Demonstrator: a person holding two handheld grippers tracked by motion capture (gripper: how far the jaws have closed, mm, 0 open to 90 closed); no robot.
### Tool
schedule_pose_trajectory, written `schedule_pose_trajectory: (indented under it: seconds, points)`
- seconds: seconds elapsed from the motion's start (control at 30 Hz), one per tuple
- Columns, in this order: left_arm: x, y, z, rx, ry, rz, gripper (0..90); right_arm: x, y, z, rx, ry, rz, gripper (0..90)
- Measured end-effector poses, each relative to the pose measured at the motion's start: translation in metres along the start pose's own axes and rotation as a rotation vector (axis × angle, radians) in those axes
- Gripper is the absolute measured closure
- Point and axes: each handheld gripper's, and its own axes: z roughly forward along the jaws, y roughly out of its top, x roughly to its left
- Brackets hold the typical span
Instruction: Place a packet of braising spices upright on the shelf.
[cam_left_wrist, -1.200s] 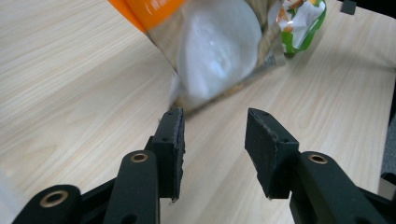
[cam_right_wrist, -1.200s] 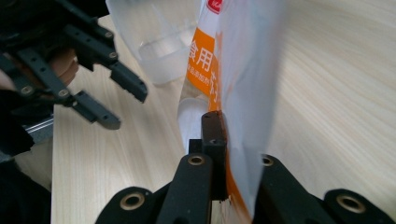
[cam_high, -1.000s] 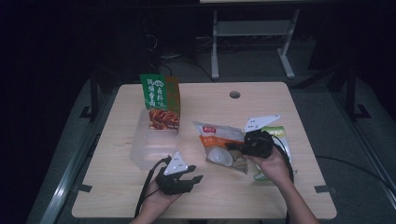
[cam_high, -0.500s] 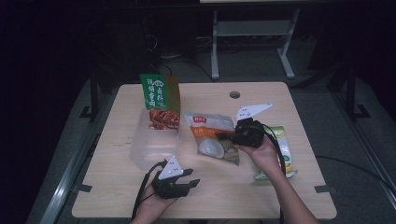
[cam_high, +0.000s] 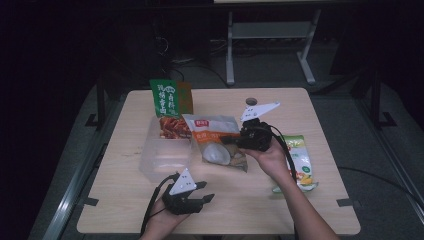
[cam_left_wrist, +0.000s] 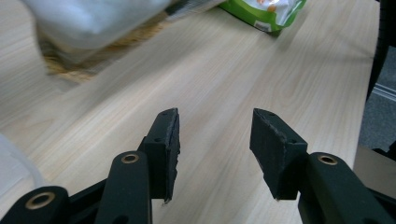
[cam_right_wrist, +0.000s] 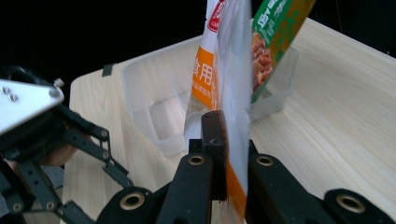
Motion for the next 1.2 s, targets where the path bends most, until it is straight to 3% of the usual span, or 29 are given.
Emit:
schedule_pose_trajectory:
  seconds: [0.9, 1.2]
  points:
    - [0.0, -0.001, -0.003, -0.013, -0.018, 0.004, 51.1, 0.011, 0.059, 0.04, -0.024, 0.059, -0.064, 90.0]
    - [-0.001, -0.001, -0.004, -0.025, -0.023, 0.002, 50.9, 0.014, 0.08, 0.068, -0.026, 0.08, -0.075, 90.0]
